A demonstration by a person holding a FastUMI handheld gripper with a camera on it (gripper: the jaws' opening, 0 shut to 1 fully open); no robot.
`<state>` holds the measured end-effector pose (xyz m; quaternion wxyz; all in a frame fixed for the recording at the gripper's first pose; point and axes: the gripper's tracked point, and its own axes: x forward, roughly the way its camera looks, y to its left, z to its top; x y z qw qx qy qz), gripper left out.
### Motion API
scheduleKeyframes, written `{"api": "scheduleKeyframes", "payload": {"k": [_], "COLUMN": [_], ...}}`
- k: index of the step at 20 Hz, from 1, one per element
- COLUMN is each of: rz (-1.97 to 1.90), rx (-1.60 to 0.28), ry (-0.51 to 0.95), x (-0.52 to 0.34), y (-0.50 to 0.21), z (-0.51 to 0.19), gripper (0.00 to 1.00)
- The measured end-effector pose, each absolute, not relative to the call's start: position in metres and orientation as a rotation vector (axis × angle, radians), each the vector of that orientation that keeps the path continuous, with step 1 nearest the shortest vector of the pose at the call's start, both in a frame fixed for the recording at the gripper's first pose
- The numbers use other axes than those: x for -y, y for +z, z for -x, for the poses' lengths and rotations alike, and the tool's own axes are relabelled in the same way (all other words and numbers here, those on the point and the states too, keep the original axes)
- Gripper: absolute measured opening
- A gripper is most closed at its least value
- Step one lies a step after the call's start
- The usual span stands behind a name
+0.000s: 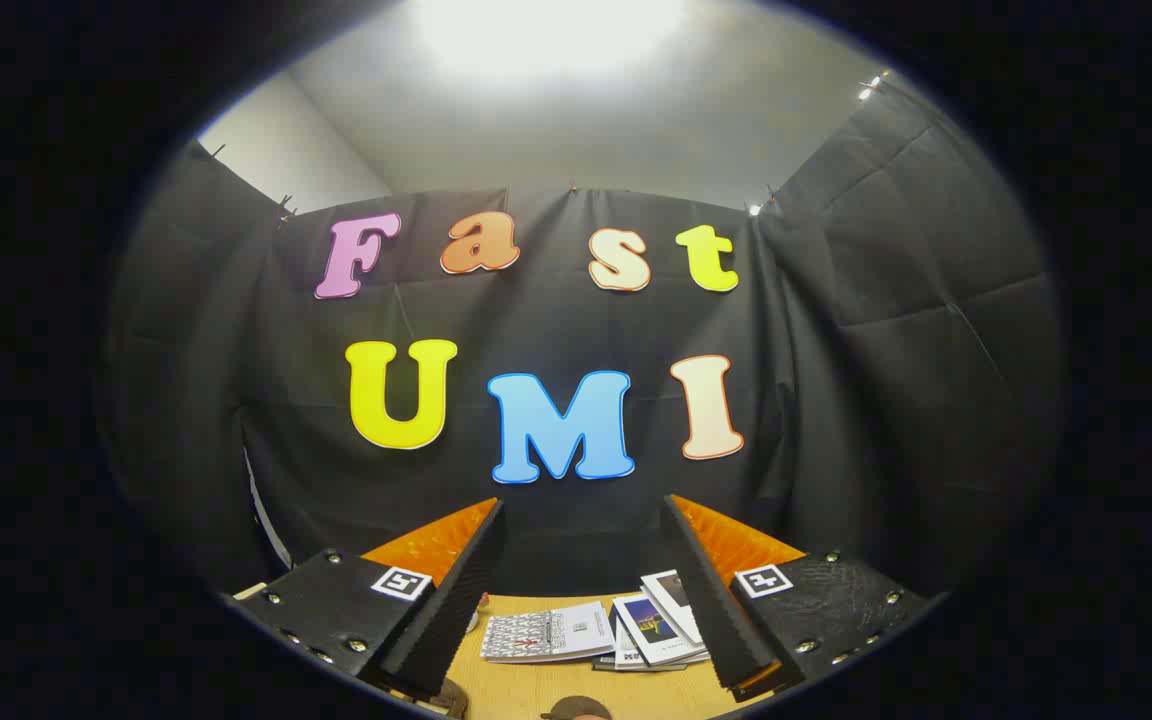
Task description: Open the storage box then place both shoes into the box .Put the left shoe in first, then the right shoe, with the right side of both shoes facing outward in a uniform manner.
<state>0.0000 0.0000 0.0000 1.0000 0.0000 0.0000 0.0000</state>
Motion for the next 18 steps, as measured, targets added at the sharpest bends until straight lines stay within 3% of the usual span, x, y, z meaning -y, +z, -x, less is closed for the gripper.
{"api": "scheduleKeyframes", "payload": {"k": [18], "rz": [-0.037], "rx": [-0.038], "ry": [0.06], "x": [-0.008], "y": [-0.018], "z": [-0.012], "gripper": [0.95]}}
